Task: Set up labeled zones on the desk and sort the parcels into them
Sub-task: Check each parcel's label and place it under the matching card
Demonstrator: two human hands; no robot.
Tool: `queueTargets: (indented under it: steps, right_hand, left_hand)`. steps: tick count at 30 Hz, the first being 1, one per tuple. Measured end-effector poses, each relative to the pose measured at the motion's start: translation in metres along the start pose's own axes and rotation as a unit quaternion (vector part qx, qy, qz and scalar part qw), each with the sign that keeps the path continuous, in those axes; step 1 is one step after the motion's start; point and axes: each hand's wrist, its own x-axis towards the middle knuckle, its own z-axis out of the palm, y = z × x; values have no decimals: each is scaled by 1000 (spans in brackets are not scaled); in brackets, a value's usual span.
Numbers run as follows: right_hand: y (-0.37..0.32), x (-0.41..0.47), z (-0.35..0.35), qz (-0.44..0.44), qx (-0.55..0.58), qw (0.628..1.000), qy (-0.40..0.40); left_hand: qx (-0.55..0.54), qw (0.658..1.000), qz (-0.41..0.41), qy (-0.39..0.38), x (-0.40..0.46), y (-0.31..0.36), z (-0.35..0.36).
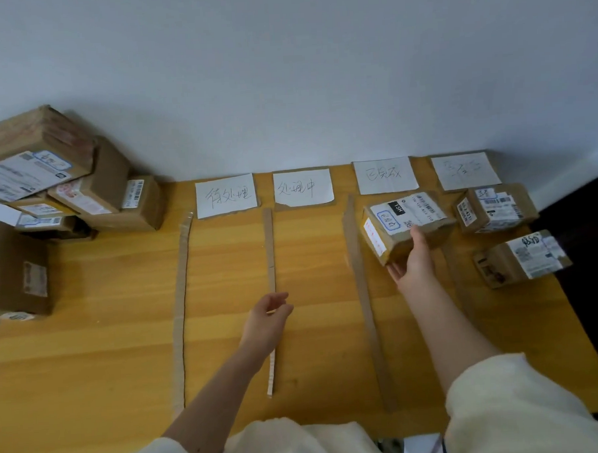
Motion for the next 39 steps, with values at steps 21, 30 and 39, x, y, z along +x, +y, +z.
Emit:
queueTargets:
  steps: [21, 30, 39]
  right_hand:
    - [-18, 24, 30, 36, -4, 999, 0]
    - [28, -28, 58, 95, -101, 988, -62]
    - [107, -104, 147, 81, -234, 945, -212]
  left_hand:
    - [-41, 999, -12, 29, 7, -5, -14]
    - [-56, 997, -18, 50, -1, -17, -45]
    - [-85, 986, -43, 135, -7, -51, -127]
